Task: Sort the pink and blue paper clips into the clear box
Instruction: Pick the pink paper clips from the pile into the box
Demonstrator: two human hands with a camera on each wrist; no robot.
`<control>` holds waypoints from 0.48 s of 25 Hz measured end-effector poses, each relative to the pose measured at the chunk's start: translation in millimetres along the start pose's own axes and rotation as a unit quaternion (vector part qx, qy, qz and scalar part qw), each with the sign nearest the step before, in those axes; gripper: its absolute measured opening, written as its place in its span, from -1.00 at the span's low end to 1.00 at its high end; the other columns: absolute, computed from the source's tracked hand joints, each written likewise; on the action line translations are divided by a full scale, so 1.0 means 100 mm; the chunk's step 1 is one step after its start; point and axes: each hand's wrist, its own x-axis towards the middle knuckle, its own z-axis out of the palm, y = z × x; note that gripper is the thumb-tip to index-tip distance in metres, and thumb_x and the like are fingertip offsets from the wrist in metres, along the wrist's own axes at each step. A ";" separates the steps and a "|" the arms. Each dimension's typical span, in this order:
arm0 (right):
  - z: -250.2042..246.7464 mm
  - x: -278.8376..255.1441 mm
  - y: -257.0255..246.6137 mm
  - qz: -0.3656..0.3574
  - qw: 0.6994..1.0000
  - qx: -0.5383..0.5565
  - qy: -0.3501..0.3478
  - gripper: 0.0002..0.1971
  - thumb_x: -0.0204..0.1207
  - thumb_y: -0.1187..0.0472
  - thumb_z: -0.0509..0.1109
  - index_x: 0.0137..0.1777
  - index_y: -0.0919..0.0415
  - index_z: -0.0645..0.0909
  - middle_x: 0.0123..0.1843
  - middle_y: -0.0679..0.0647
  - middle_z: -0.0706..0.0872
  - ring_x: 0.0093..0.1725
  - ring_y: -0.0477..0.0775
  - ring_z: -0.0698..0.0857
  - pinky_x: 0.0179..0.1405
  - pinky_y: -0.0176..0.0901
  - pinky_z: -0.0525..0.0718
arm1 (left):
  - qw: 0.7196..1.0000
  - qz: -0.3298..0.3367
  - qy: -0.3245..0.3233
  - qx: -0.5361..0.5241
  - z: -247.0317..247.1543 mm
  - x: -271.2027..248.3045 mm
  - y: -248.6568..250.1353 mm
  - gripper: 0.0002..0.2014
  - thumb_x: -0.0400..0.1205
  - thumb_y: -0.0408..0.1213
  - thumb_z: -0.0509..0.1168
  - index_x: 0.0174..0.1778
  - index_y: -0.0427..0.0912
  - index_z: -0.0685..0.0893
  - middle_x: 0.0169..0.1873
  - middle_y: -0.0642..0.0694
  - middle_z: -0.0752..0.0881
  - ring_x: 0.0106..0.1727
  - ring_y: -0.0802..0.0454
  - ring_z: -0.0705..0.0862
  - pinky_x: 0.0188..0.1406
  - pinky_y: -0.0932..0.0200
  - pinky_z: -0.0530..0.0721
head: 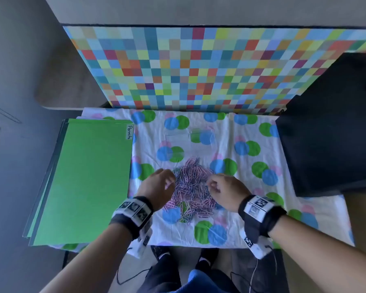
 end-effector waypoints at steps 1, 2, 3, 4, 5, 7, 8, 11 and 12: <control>0.05 0.08 -0.05 -0.024 0.999 -0.027 0.016 -0.79 0.53 0.16 0.31 0.15 0.11 0.62 0.17 0.08 0.68 0.16 0.11 0.66 0.12 -0.05 0.66 | 0.999 0.014 -0.012 0.040 0.04 0.07 0.07 -0.78 0.60 -0.14 0.27 0.17 0.05 0.59 0.14 0.05 0.63 0.07 0.09 0.66 0.07 0.03 0.71; 0.11 0.15 -0.11 -0.051 0.996 -0.074 0.022 -0.66 0.54 0.12 0.31 0.30 0.12 0.55 0.36 0.13 0.58 0.34 0.14 0.55 0.30 0.00 0.57 | 0.994 0.031 -0.027 0.101 0.11 0.11 0.12 -0.65 0.60 -0.11 0.27 0.32 0.05 0.51 0.29 0.03 0.54 0.24 0.04 0.59 0.18 0.00 0.65; 0.18 0.21 -0.16 -0.075 0.991 -0.110 0.018 -0.53 0.55 0.06 0.30 0.45 0.14 0.42 0.54 0.17 0.39 0.52 0.18 0.37 0.48 0.08 0.42 | 0.988 0.046 -0.040 0.143 0.19 0.14 0.15 -0.52 0.59 -0.08 0.27 0.45 0.03 0.40 0.43 0.00 0.43 0.40 -0.02 0.47 0.32 -0.02 0.56; 0.27 0.26 -0.20 -0.090 0.985 -0.145 -0.004 -0.39 0.56 -0.03 0.27 0.57 0.15 0.26 0.67 0.18 0.17 0.63 0.18 0.15 0.59 0.14 0.22 | 0.981 0.053 -0.059 0.175 0.28 0.14 0.18 -0.40 0.59 -0.04 0.25 0.56 -0.02 0.27 0.55 -0.04 0.30 0.54 -0.07 0.32 0.45 -0.04 0.42; 0.36 0.29 -0.19 -0.095 0.978 -0.181 -0.033 -0.28 0.57 -0.14 0.22 0.64 0.14 0.08 0.71 0.15 -0.06 0.68 0.16 -0.07 0.64 0.19 0.04 | 0.975 0.051 -0.073 0.202 0.37 0.12 0.13 -0.30 0.60 0.03 0.22 0.62 -0.06 0.13 0.63 -0.08 0.15 0.63 -0.09 0.15 0.56 -0.06 0.27; 0.51 0.26 -0.05 -0.091 0.962 -0.242 -0.088 -0.13 0.54 -0.33 0.09 0.66 0.01 -0.27 0.68 0.12 -0.36 0.65 0.16 -0.37 0.62 0.26 -0.23 | 0.965 0.050 -0.097 0.240 0.48 0.02 -0.03 -0.24 0.63 0.21 0.04 0.67 -0.01 -0.12 0.67 -0.09 -0.15 0.68 -0.09 -0.13 0.65 -0.11 -0.02; 0.55 0.23 0.05 -0.090 0.955 -0.264 -0.105 -0.10 0.51 -0.40 0.04 0.63 -0.08 -0.40 0.65 0.11 -0.45 0.62 0.18 -0.46 0.60 0.28 -0.33 | 0.962 0.054 -0.105 0.248 0.48 -0.03 -0.13 -0.25 0.63 0.30 -0.09 0.65 0.08 -0.20 0.65 -0.08 -0.26 0.67 -0.11 -0.23 0.65 -0.14 -0.13; 0.48 0.14 0.31 -0.077 0.951 -0.273 -0.124 -0.11 0.44 -0.51 -0.08 0.56 -0.21 -0.52 0.60 0.08 -0.57 0.54 0.21 -0.60 0.53 0.31 -0.47 | 0.958 0.073 -0.114 0.254 0.41 -0.13 -0.32 -0.27 0.51 0.44 -0.36 0.59 0.30 -0.33 0.62 -0.12 -0.37 0.63 -0.18 -0.35 0.60 -0.25 -0.25; 0.42 0.12 0.41 -0.067 0.951 -0.274 -0.127 -0.11 0.43 -0.54 -0.11 0.56 -0.22 -0.52 0.60 0.08 -0.58 0.53 0.22 -0.61 0.53 0.33 -0.48 | 0.957 0.070 -0.118 0.255 0.37 -0.16 -0.37 -0.28 0.51 0.45 -0.34 0.56 0.34 -0.36 0.61 -0.14 -0.40 0.62 -0.21 -0.37 0.59 -0.27 -0.28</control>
